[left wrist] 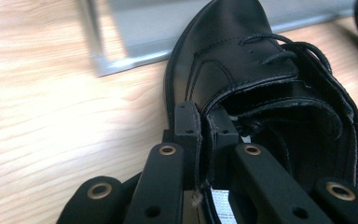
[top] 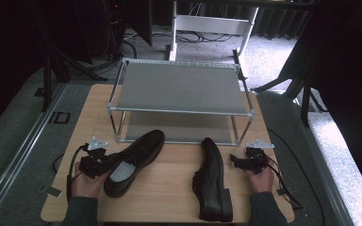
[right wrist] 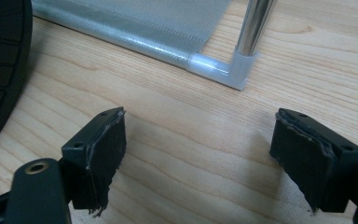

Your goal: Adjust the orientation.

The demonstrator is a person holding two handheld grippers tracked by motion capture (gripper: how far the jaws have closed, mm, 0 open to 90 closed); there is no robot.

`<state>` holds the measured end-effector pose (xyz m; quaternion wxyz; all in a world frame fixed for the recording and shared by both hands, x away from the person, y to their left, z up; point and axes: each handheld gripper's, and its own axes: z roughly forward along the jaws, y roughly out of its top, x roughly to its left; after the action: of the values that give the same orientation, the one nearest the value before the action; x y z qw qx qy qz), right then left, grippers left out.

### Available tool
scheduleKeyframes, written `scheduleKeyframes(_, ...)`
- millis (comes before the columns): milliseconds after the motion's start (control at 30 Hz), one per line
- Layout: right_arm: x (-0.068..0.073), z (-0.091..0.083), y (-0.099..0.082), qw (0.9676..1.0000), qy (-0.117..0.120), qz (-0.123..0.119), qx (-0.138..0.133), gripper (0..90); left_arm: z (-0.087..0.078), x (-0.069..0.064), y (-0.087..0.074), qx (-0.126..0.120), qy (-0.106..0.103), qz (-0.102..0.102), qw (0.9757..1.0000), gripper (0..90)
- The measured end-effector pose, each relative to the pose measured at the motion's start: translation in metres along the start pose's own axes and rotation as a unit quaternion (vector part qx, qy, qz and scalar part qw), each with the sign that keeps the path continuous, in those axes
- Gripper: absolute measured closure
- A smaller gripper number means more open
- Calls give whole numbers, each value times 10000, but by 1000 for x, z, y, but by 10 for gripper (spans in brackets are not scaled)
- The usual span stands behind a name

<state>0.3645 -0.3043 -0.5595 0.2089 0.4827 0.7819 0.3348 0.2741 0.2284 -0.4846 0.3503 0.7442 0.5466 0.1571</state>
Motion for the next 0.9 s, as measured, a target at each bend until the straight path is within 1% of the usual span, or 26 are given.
scheduleKeyframes(133,0,0,0,10000,0,-1,1,177,-5,12,-6,-35,90,-163,9998,861)
scheduleKeyframes(333,0,0,0,10000,-1,2,-2,177,-6,19,-12,14,116,-189,9998,853)
scheduleKeyframes(400,0,0,0,10000,-1,4,-1,177,-6,20,-12,60,116,-140,9998,817)
scheduleKeyframes(433,0,0,0,10000,-3,-2,-1,177,-7,19,-12,64,192,-87,9998,773)
scheduleKeyframes(500,0,0,0,10000,-3,-1,-1,177,-10,17,-11,13,331,-28,9994,654)
scheduleKeyframes(600,0,0,0,10000,-5,1,0,177,-18,13,-9,-85,407,12,9991,579)
scheduleKeyframes(667,0,0,0,10000,-6,-1,-1,177,-23,8,-6,-171,414,56,9990,544)
scheduleKeyframes(700,0,0,0,10000,-6,-2,-2,177,-25,5,-5,-229,370,79,9990,534)
scheduleKeyframes(767,0,0,0,10000,-7,-1,-2,177,-28,-1,-2,-307,340,160,9988,527)
scheduleKeyframes(900,0,0,0,10000,-6,-4,-2,177,-31,-14,5,-438,195,306,9984,524)
